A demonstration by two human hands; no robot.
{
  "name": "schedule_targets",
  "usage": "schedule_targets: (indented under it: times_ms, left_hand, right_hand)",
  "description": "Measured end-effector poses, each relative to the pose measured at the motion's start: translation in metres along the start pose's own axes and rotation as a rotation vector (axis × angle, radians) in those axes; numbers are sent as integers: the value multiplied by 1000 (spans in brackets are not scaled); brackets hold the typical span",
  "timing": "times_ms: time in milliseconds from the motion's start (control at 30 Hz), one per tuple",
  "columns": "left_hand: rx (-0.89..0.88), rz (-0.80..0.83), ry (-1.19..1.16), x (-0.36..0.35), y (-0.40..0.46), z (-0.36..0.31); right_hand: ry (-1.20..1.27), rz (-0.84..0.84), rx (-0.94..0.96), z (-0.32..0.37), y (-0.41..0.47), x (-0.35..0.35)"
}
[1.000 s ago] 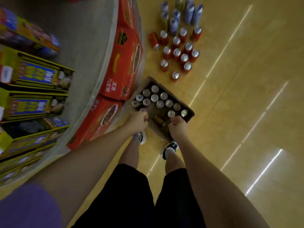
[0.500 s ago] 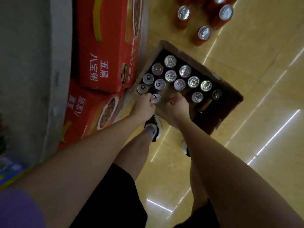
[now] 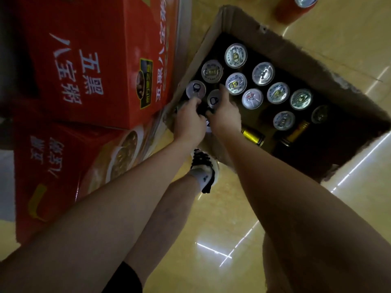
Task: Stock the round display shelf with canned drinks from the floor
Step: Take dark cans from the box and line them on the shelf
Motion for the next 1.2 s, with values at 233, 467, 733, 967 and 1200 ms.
schedule_targets:
  times_ms: [233,467,733,967,1200]
  left_hand:
    - [-21,46,48,14,-15,-4]
    - [16,114,-1,57,-88,-18]
    - [-78,162,-172,169,-231,-102]
    - [-225,46,-319,300,-365,-197]
    - [-357,-327,-468,427,-475,-248]
  right_hand:
    - [-84,13,77,23,-14,34]
    - [-67,55,235,59,-139,110]
    - [-131,240,382,165,-298,228]
    - [-291,217,607,287,-435,337]
    - [-261,272,816,390,-570,411]
Point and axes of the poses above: each hand's wrist, its own y-axis towards the middle knuckle, its own x-axis out of the back of the hand, z = x × y, the point moved 7 cm from there along y, towards the middle knuckle, and after that the axes turned 6 degrees about y, right-handed, at the moved point
